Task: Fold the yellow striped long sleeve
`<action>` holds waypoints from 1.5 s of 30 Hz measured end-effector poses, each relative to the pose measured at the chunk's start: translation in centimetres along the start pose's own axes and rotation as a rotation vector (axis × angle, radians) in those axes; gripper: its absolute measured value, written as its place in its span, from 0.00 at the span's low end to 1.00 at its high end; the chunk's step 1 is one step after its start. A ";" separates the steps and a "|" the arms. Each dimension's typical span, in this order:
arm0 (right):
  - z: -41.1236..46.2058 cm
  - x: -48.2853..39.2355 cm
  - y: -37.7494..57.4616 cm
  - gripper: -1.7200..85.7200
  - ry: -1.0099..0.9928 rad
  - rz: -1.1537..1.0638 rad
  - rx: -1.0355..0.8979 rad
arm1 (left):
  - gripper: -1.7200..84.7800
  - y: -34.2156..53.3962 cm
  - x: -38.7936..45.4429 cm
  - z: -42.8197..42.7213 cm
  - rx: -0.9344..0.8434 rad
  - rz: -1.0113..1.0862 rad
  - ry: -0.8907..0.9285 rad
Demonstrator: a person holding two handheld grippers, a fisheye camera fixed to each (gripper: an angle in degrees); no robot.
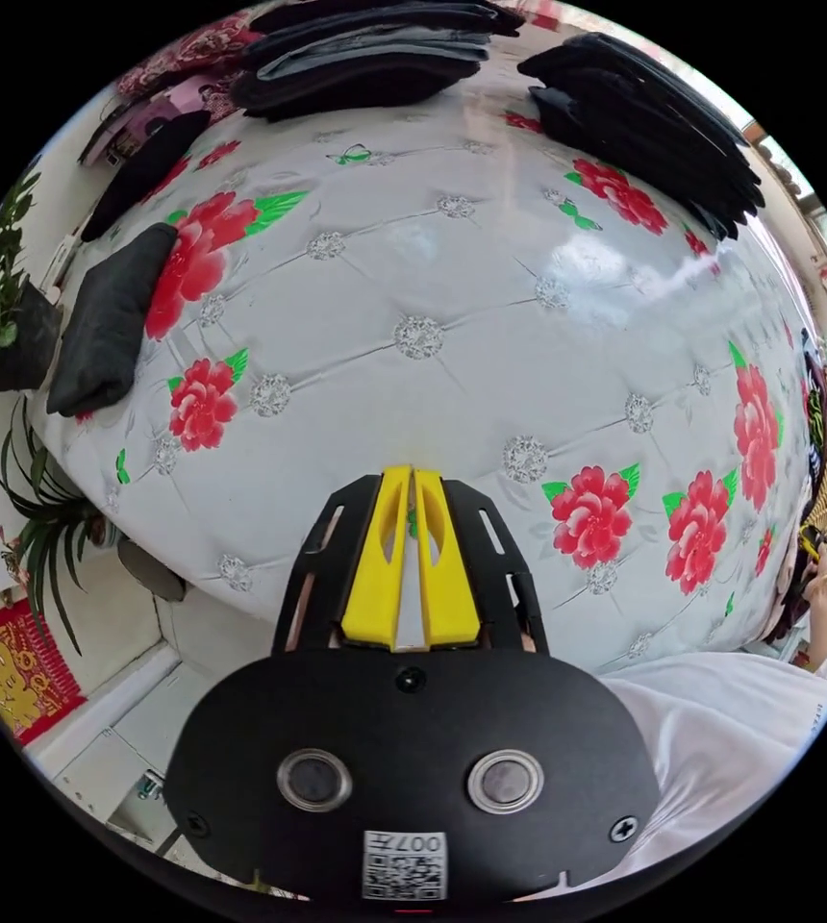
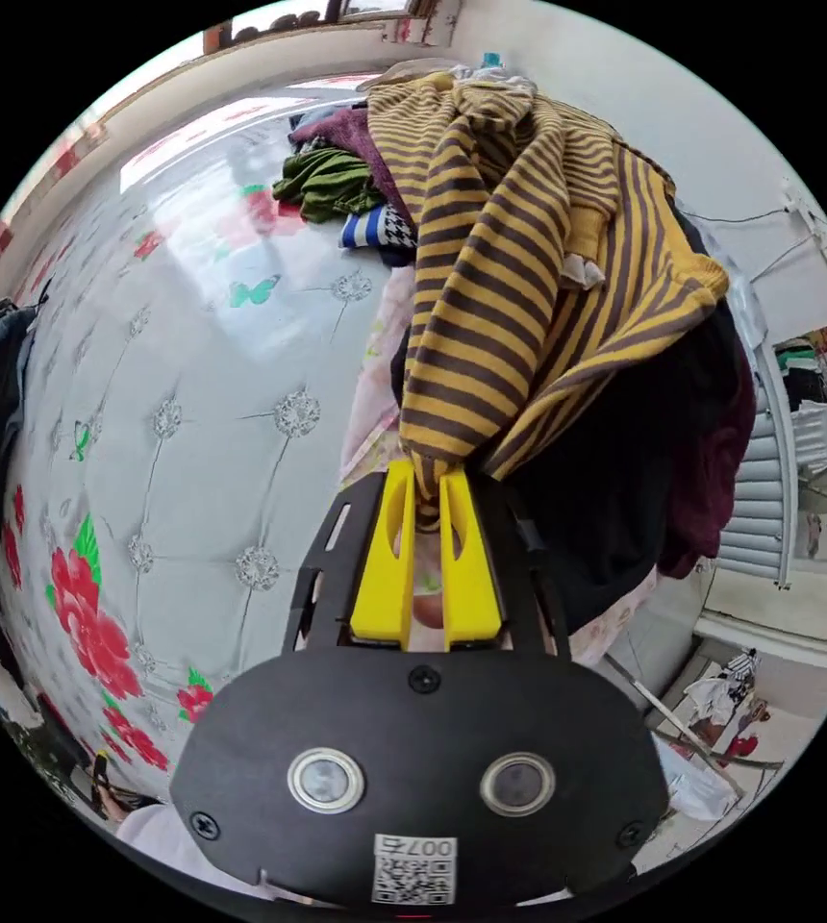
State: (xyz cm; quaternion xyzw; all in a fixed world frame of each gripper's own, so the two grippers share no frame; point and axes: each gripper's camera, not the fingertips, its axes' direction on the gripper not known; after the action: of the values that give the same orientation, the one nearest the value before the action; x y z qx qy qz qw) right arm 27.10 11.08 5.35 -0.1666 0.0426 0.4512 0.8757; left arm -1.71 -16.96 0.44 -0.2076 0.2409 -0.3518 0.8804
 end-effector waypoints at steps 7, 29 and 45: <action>-11.0 -5.0 8.5 0.03 -0.454 -0.348 0.389 | 0.01 0.7 -1.0 -0.1 0.079 0.087 0.340; -8.3 -15.5 26.6 0.08 -0.511 -0.706 0.064 | 0.15 5.1 -13.9 -3.2 0.169 0.495 0.305; -4.1 -17.7 23.6 0.03 -0.363 -0.648 -0.019 | 0.10 0.3 -12.7 2.7 -0.057 0.674 0.216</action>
State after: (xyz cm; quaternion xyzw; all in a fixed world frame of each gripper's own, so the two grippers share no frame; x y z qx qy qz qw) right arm -2.00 8.67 -0.50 -0.0967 -0.1726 0.1733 0.9648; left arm -8.09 -7.09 5.92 -0.1027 0.3971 -0.0544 0.9104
